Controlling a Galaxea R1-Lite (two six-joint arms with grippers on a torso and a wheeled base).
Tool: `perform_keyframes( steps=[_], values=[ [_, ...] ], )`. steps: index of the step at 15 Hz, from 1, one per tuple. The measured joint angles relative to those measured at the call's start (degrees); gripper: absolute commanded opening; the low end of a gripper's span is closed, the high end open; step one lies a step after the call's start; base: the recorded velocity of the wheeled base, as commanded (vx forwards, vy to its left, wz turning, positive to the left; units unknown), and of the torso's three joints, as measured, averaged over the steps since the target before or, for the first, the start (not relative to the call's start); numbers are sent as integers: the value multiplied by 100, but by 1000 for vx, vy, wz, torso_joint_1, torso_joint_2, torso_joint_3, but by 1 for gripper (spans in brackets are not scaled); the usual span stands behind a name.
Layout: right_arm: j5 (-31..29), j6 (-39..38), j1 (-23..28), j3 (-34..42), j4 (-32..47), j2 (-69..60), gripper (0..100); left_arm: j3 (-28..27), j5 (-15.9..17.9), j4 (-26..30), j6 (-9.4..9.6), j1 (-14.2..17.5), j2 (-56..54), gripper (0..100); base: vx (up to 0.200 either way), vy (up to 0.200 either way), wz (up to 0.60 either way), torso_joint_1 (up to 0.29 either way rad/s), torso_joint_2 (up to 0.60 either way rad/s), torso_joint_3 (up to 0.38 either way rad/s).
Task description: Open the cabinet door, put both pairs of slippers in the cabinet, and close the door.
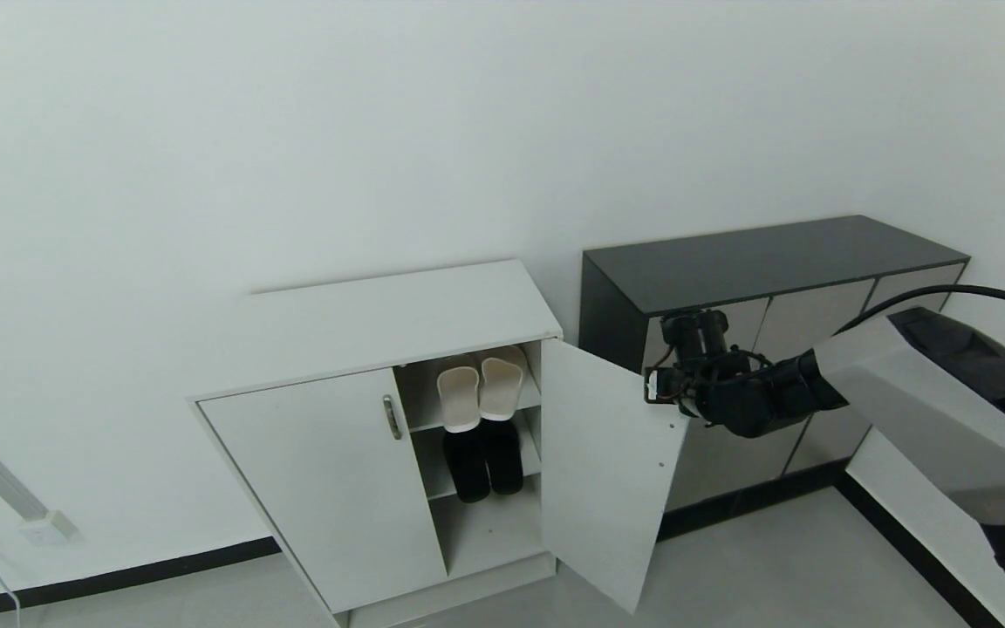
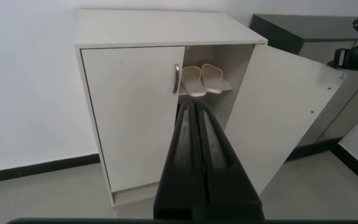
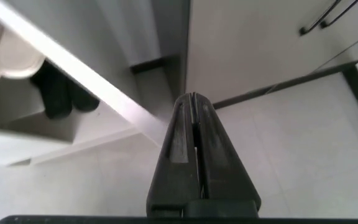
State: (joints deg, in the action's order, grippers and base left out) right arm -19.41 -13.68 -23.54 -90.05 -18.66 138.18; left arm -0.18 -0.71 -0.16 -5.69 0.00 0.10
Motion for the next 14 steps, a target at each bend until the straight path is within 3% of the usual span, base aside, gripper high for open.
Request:
perform_keyframes(
  steps=[3, 7, 14],
  values=[
    [6, -140, -377, 579, -49, -332, 0, 0, -2, 2, 0, 0, 0, 0, 0, 0, 0, 0, 0, 0],
    [132, -11, -1025, 1607, -706, -937, 0, 0, -2, 0, 1, 0, 0, 0, 0, 0, 0, 0, 0, 0],
    [263, 145, -1351, 2261, -796, -1624, 0, 0, -2, 0, 1, 0, 0, 0, 0, 0, 0, 0, 0, 0]
  ],
)
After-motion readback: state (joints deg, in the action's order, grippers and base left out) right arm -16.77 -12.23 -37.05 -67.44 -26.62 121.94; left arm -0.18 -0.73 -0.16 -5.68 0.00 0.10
